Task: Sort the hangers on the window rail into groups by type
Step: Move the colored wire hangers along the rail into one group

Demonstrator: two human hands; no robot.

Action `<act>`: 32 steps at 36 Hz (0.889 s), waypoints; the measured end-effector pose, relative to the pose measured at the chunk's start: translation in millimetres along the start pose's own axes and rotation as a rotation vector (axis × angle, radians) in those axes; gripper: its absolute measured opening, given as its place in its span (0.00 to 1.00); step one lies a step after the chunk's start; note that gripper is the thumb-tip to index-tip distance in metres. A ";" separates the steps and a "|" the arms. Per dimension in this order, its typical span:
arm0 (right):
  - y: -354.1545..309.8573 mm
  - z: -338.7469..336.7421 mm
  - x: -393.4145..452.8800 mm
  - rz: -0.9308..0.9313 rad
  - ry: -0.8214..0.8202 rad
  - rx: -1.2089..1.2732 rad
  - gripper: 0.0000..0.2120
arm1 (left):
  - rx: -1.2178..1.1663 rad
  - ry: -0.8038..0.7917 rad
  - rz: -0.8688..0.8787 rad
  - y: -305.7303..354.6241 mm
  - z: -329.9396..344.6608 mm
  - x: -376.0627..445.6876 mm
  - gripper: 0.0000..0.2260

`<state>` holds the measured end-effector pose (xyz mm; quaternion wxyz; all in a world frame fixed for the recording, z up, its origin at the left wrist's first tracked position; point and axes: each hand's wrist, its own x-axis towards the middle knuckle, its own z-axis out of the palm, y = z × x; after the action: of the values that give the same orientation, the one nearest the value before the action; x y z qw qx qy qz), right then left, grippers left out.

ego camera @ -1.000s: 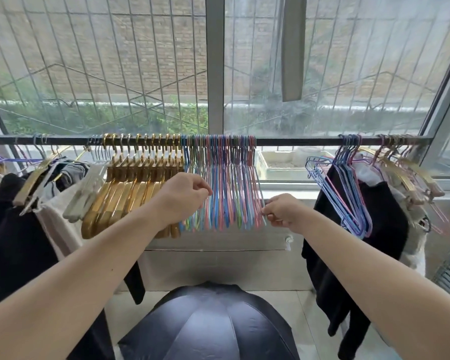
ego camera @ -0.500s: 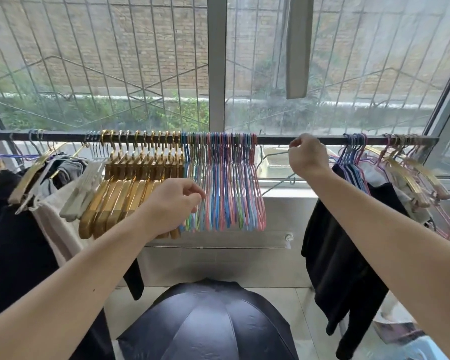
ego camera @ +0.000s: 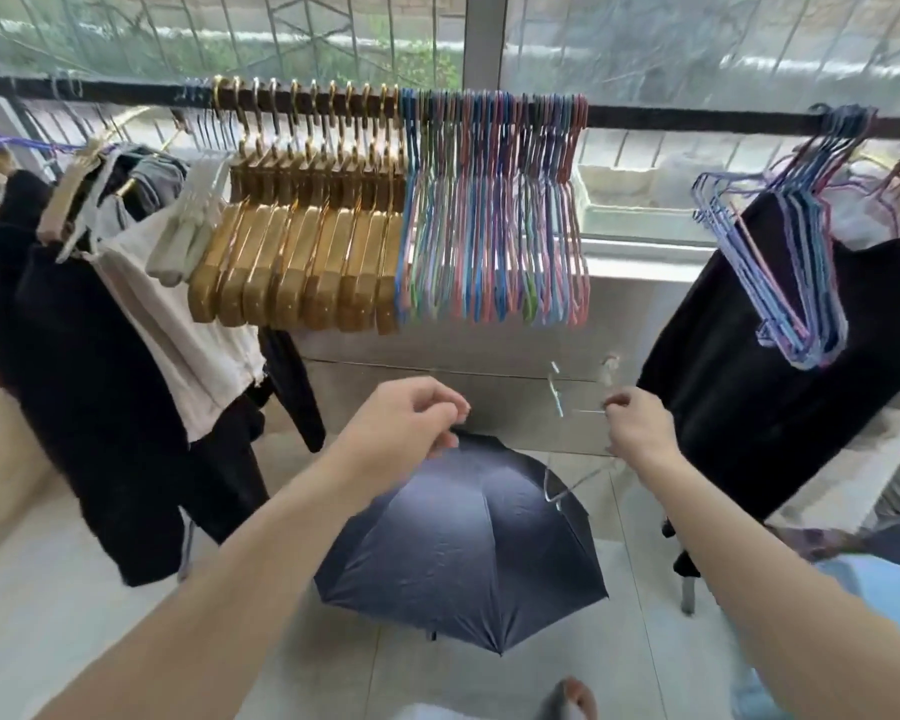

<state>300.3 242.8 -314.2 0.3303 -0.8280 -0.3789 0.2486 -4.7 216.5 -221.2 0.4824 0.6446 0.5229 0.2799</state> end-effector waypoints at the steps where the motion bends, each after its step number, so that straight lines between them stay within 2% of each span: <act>1: 7.7 3.7 -12.6 0.023 -0.027 0.028 0.15 | -0.007 -0.024 -0.041 -15.2 11.4 -2.6 0.10; 6: 31.1 17.3 -69.7 0.175 -0.263 0.295 0.09 | 0.090 -0.136 -0.299 -110.6 73.4 -19.1 0.09; 10: 31.1 14.7 -102.4 0.239 -0.443 0.473 0.06 | 0.275 -0.043 -0.443 -171.4 90.3 -32.2 0.29; 13: 32.1 13.7 -119.4 0.248 -0.598 0.632 0.07 | 0.391 0.095 -0.405 -205.8 73.1 -42.0 0.38; 15: 35.4 13.3 -124.7 0.241 -0.671 0.722 0.07 | 0.463 0.137 -0.404 -225.8 57.6 -46.7 0.35; 16: 38.1 12.8 -125.4 0.242 -0.684 0.754 0.08 | 0.486 0.135 -0.395 -234.0 49.2 -48.7 0.30; 18: 43.6 10.8 -122.3 0.244 -0.684 0.802 0.09 | 0.485 0.125 -0.412 -246.7 31.5 -53.5 0.13; 19: 46.5 9.4 -119.5 0.248 -0.675 0.819 0.09 | 0.479 0.118 -0.427 -250.7 21.4 -56.2 0.09; 21: 55.0 5.4 -112.7 0.272 -0.645 0.855 0.09 | 0.482 0.087 -0.437 -256.3 0.1 -60.8 0.16; 23: 67.4 0.1 -104.1 0.307 -0.597 0.879 0.09 | 0.406 0.005 -0.431 -251.7 -17.2 -66.4 0.18; 25: 79.4 -2.1 -96.2 0.344 -0.533 0.899 0.09 | 0.291 -0.155 -0.440 -237.4 -28.9 -72.6 0.18; 28: 97.8 4.7 -87.6 0.432 -0.424 0.972 0.05 | 0.019 -0.363 -0.533 -208.7 -46.9 -83.4 0.20; 30: 110.5 13.6 -84.9 0.512 -0.373 1.046 0.04 | -0.288 -0.394 -0.595 -186.2 -56.4 -91.8 0.14; 32: 121.9 24.3 -83.3 0.581 -0.308 1.017 0.05 | -0.467 -0.345 -0.598 -163.3 -62.0 -96.5 0.10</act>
<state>291.5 125.2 -406.4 0.5447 -0.5901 -0.0145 0.5957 -153.0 143.9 -333.3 0.7564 0.3750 0.5208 0.1264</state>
